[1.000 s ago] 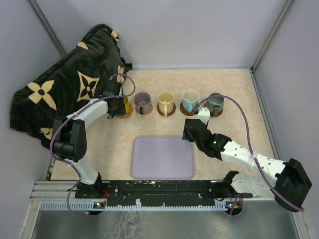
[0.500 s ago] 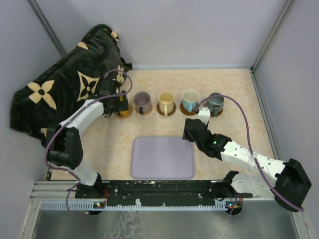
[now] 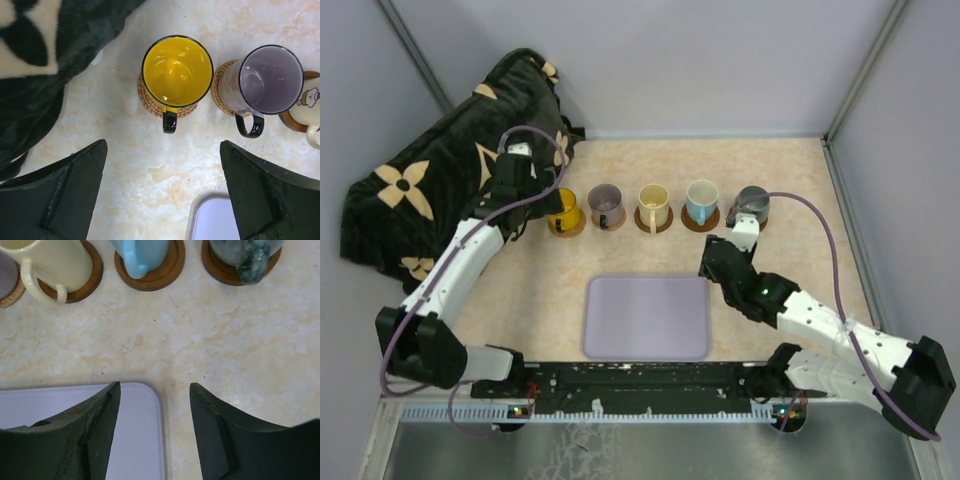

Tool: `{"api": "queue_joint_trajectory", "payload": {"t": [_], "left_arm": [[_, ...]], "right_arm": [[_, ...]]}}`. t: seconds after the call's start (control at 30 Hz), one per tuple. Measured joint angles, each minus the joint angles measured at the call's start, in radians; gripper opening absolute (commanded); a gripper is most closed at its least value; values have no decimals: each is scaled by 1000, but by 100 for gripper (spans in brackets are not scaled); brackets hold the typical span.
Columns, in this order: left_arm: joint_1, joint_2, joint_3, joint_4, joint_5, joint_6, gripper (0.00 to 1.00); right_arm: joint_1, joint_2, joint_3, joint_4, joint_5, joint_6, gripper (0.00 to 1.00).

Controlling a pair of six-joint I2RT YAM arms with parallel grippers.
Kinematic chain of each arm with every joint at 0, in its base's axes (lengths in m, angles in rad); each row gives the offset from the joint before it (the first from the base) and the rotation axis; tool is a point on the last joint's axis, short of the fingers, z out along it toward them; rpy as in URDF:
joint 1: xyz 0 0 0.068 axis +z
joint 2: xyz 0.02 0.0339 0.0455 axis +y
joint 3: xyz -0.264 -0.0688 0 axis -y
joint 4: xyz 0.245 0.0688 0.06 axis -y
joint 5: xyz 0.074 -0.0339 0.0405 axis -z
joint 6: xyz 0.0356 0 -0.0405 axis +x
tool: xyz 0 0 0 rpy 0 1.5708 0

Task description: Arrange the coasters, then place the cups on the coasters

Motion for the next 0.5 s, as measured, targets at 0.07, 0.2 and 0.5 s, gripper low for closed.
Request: {"api": "queue_joint_trajectory", "payload": {"t": [0.07, 0.2, 0.5], "left_arm": [[0, -54, -13, -5, -13, 7, 100], [0, -141, -29, -22, -35, 19, 100], [0, -234, -61, -62, -60, 29, 100]], "right_arm": [[-5, -31, 1, -20, 34, 0, 61], [-47, -101, 1, -57, 86, 0, 68], [-187, -210, 2, -121, 171, -12, 86]]}}
